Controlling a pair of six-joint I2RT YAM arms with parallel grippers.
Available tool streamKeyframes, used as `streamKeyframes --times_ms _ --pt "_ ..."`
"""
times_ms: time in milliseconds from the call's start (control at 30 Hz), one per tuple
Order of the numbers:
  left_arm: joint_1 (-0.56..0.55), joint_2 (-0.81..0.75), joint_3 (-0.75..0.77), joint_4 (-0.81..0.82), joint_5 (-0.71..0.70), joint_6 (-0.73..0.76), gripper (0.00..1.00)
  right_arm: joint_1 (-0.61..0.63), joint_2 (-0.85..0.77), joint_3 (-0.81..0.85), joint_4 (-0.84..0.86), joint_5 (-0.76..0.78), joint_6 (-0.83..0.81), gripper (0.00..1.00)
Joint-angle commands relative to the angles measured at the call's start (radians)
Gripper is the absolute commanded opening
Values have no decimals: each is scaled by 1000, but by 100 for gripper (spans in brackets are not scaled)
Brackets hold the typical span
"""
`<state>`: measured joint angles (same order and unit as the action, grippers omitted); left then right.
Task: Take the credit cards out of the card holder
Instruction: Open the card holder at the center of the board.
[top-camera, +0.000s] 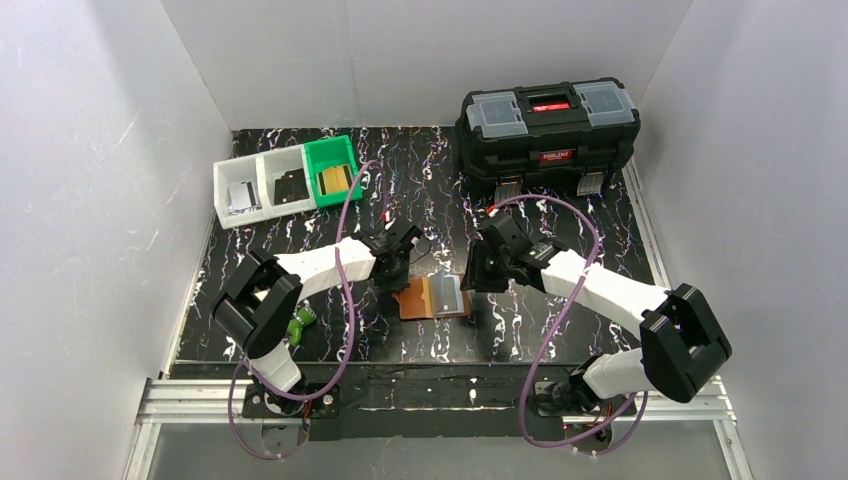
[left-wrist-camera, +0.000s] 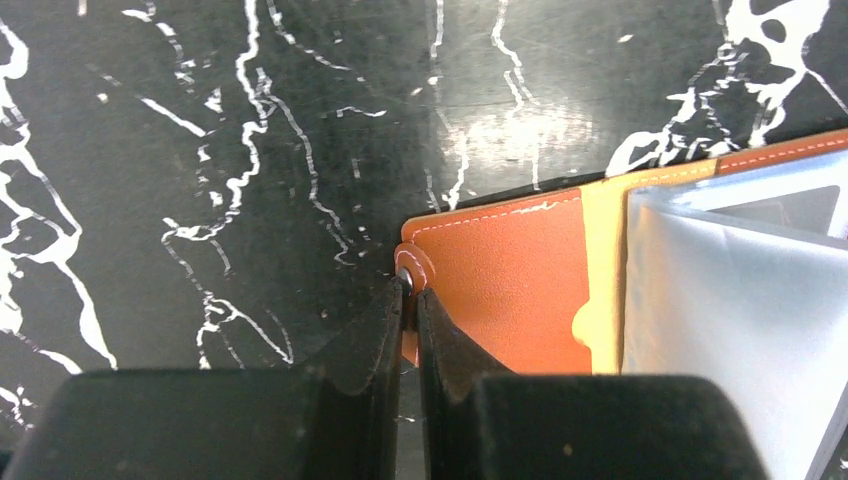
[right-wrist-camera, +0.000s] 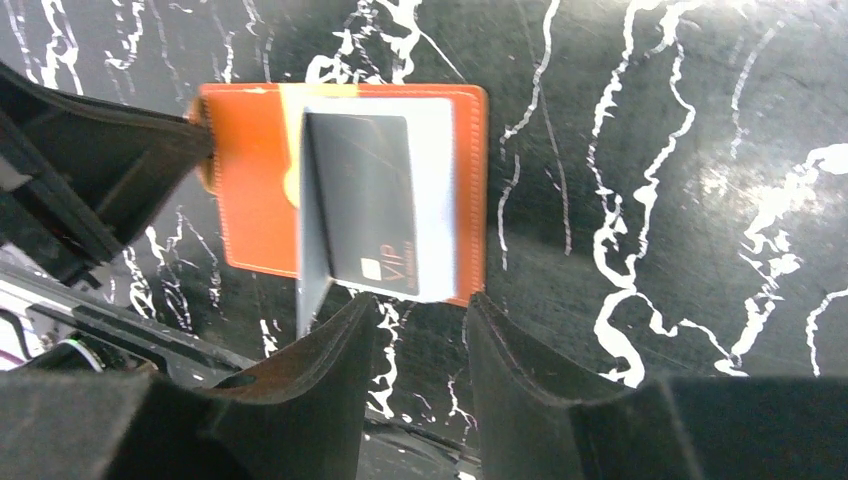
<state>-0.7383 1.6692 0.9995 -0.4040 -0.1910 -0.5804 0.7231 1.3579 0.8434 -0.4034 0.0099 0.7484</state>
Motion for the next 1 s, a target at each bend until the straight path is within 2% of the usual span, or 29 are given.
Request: streamKeyframes --times_ms 0,400,567,833,967 --pt "6 6 35 -2 65 20 0 7 50 70 9 -46 -22 47" --pt "28 -43 62 -75 89 36 1 14 198 149 63 -127 -2 39" --pt "30 -68 75 -84 100 55 12 41 230 184 64 -140 0 38" --pt "33 -161 123 -164 92 71 43 81 293 228 77 -165 9 38" --pt "42 -215 139 -230 62 66 49 93 330 256 81 -178 10 38"
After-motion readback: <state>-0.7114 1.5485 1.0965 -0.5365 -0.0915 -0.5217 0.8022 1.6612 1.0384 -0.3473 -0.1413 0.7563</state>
